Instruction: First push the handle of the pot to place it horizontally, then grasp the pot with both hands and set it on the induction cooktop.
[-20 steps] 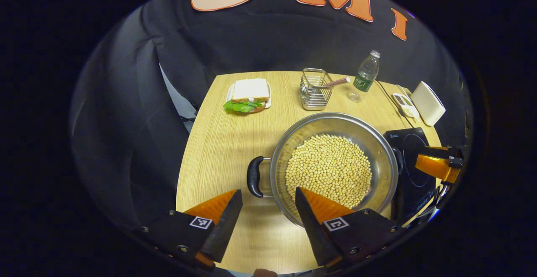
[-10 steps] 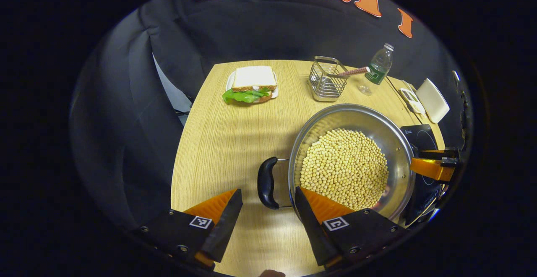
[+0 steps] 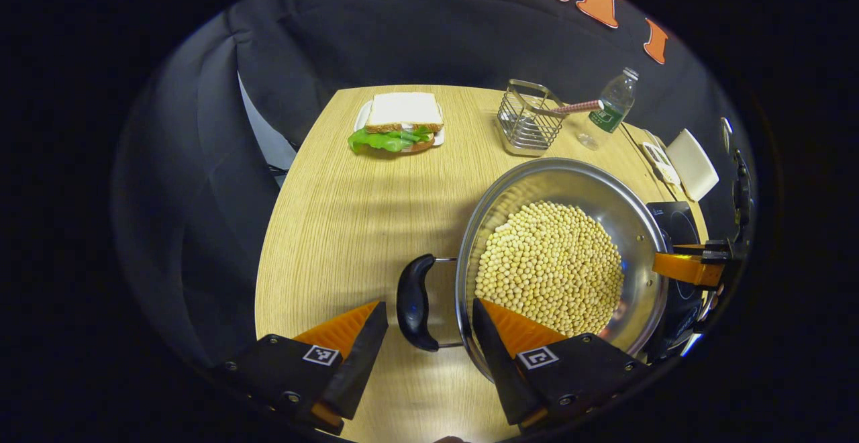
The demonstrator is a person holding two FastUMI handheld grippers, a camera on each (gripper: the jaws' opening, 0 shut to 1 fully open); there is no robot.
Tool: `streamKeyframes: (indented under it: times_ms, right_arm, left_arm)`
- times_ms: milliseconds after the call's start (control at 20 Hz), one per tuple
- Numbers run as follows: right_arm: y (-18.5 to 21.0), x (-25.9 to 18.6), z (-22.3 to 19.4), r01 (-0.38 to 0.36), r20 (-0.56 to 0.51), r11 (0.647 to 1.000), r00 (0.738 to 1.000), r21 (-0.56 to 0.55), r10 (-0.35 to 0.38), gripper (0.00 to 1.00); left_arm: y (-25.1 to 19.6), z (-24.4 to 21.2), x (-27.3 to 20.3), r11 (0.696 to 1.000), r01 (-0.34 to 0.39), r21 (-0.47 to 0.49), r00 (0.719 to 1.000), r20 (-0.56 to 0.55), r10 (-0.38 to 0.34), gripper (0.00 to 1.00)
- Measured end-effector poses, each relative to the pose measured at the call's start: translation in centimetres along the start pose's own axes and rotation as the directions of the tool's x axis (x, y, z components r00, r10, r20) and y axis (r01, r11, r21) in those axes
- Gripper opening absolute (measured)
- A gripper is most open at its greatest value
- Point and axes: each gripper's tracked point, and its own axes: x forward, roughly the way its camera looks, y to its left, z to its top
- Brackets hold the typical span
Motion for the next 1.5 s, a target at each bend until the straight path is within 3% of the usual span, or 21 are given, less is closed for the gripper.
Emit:
streamKeyframes:
  times_ms: [300,450,500,550,600,700,800,950,1100,1150,1300,1350,1450,1500]
  right_arm:
    - [0.2,1.8,-0.1,0.018,-0.022,1.0,1.0,0.011,-0.018,0.65]
    - [0.0,2.0,-0.1,0.039,-0.015,0.999,0.999,-0.034,-0.039,0.65]
    - [0.0,2.2,0.0,0.043,-0.015,0.998,0.999,-0.048,-0.044,0.61]
    - [0.1,2.4,-0.2,0.047,-0.013,0.998,0.999,-0.051,-0.047,0.66]
    - [0.1,2.6,-0.1,0.047,-0.011,0.998,0.999,-0.049,-0.048,0.62]
    - [0.1,2.9,0.2,0.049,0.0,0.998,0.999,-0.047,-0.049,0.67]
    - [0.1,3.2,0.2,0.057,0.015,0.996,0.998,-0.061,-0.057,0.68]
    - [0.0,3.4,0.3,0.056,0.03,0.996,0.998,-0.074,-0.054,0.71]
    - [0.5,3.5,0.3,0.033,0.002,0.999,0.999,0.028,-0.033,0.65]
    - [0.3,3.5,0.3,0.033,0.005,0.999,0.999,0.026,-0.033,0.54]
    - [0.2,3.3,0.5,0.031,0.042,0.999,0.999,0.032,-0.032,0.52]
    - [0.0,3.3,0.5,0.024,0.051,0.999,0.998,0.038,-0.026,0.57]
    - [-0.7,2.8,1.0,0.016,0.086,0.999,0.996,0.038,-0.019,0.53]
    - [-1.2,2.4,1.2,0.014,0.104,0.999,0.994,0.036,-0.018,0.56]
  left_arm:
    - [0.2,-0.2,1.3,1.0,0.001,-0.024,1.0,-0.014,-0.002,0.81]
    - [-0.5,-0.1,2.0,0.999,0.02,-0.03,1.0,-0.009,-0.02,0.81]
    - [-0.6,0.1,2.2,0.999,0.017,-0.033,1.0,0.002,-0.017,0.81]
    - [-0.8,0.4,2.5,0.999,0.019,-0.04,1.0,0.011,-0.018,0.81]
    - [-0.8,0.5,2.6,0.999,0.014,-0.048,0.999,0.03,-0.013,0.81]
    - [-0.2,0.8,3.0,0.998,-0.02,-0.063,0.998,0.062,0.023,0.82]
    - [0.3,1.2,2.7,0.993,-0.041,-0.108,0.994,0.097,0.052,0.68]
    - [0.2,1.1,2.8,0.992,-0.055,-0.114,0.988,0.139,0.07,0.66]
    - [0.2,1.1,2.7,0.992,-0.092,-0.089,0.978,0.179,0.107,0.64]
    - [0.0,1.1,2.5,0.99,-0.105,-0.092,0.976,0.18,0.121,0.63]
    - [-0.2,1.3,2.5,0.986,-0.127,-0.111,0.967,0.206,0.148,0.63]
    - [-0.3,1.6,2.2,0.985,-0.131,-0.109,0.962,0.225,0.153,0.63]
    - [-1.0,2.1,0.8,0.985,-0.145,-0.092,0.951,0.262,0.165,0.63]
    - [-1.6,2.6,-0.4,0.985,-0.15,-0.091,0.944,0.282,0.17,0.63]
